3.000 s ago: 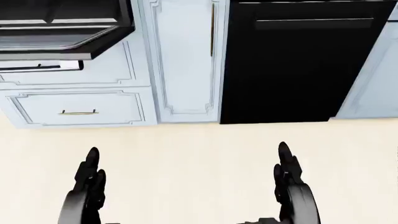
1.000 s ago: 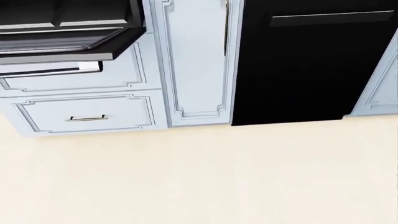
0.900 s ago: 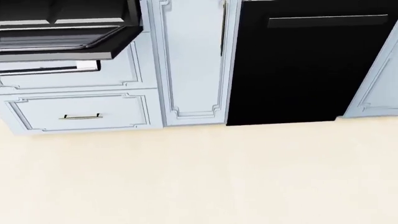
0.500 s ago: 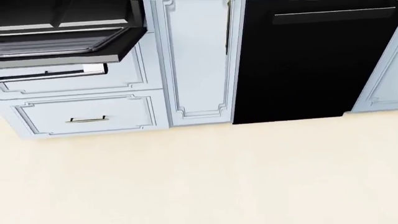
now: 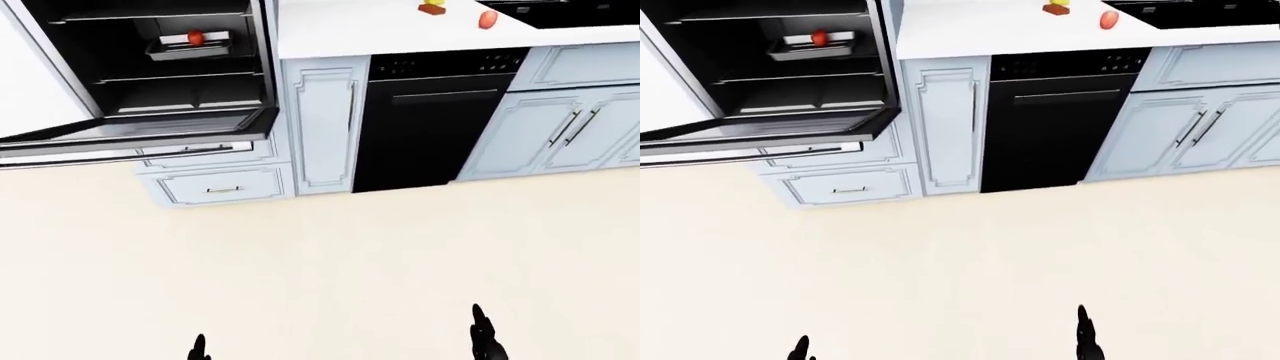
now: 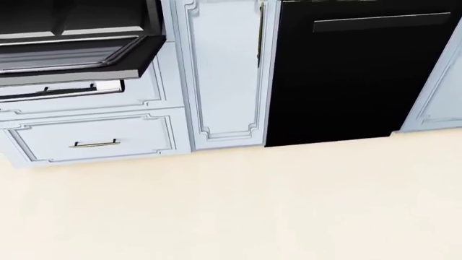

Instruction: Close the oven door.

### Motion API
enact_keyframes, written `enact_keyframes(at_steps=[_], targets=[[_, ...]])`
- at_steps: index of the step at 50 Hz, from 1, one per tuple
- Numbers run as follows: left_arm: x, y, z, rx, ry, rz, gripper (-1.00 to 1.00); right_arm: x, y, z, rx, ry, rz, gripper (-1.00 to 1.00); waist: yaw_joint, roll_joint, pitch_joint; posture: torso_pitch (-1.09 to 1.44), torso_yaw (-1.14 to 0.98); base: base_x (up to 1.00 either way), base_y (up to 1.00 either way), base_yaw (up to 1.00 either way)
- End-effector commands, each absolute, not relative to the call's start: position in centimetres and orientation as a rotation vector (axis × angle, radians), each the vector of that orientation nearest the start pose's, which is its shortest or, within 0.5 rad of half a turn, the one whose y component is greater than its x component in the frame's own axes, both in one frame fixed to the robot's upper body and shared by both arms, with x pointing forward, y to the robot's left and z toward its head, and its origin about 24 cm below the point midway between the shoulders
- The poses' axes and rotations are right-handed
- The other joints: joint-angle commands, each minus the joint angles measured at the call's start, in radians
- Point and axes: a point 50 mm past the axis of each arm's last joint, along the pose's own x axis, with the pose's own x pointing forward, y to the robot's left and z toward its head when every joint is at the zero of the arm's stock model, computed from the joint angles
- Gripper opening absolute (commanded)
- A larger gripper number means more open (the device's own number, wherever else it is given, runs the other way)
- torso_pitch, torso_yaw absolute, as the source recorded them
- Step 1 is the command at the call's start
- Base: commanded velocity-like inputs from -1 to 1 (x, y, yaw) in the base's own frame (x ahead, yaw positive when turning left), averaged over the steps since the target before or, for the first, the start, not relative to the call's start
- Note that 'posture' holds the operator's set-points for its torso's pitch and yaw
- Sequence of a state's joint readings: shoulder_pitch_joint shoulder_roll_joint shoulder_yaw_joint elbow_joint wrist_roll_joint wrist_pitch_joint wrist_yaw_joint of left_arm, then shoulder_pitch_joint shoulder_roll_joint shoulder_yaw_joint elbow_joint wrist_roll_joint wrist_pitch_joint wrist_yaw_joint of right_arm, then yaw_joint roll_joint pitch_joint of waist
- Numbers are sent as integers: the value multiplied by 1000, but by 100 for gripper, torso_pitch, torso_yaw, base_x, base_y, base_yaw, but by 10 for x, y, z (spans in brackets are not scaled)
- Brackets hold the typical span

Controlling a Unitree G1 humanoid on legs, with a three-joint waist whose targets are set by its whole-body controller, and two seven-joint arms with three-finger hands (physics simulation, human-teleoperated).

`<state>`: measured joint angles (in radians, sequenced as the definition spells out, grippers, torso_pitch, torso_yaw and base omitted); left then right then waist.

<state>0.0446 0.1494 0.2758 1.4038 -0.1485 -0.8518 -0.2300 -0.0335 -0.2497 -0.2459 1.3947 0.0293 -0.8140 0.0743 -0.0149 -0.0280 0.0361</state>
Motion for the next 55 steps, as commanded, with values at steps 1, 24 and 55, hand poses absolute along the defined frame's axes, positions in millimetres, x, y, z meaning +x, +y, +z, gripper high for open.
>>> enact_keyframes(at_steps=[1,24,55], targets=[[97,242,-125,-31,498,253,100,131,-265,-110,-145,463,-250,100,3,2,-4,0,0,0,17,0],[98,243,-125,-32,497,253,100,132,-266,-110,-144,463,-250,100,-1,-34,-8,0,0,0,18,0],[98,243,-125,-31,497,256,100,132,-267,-109,-141,462,-251,100,0,-39,-7,0,0,0,18,0]])
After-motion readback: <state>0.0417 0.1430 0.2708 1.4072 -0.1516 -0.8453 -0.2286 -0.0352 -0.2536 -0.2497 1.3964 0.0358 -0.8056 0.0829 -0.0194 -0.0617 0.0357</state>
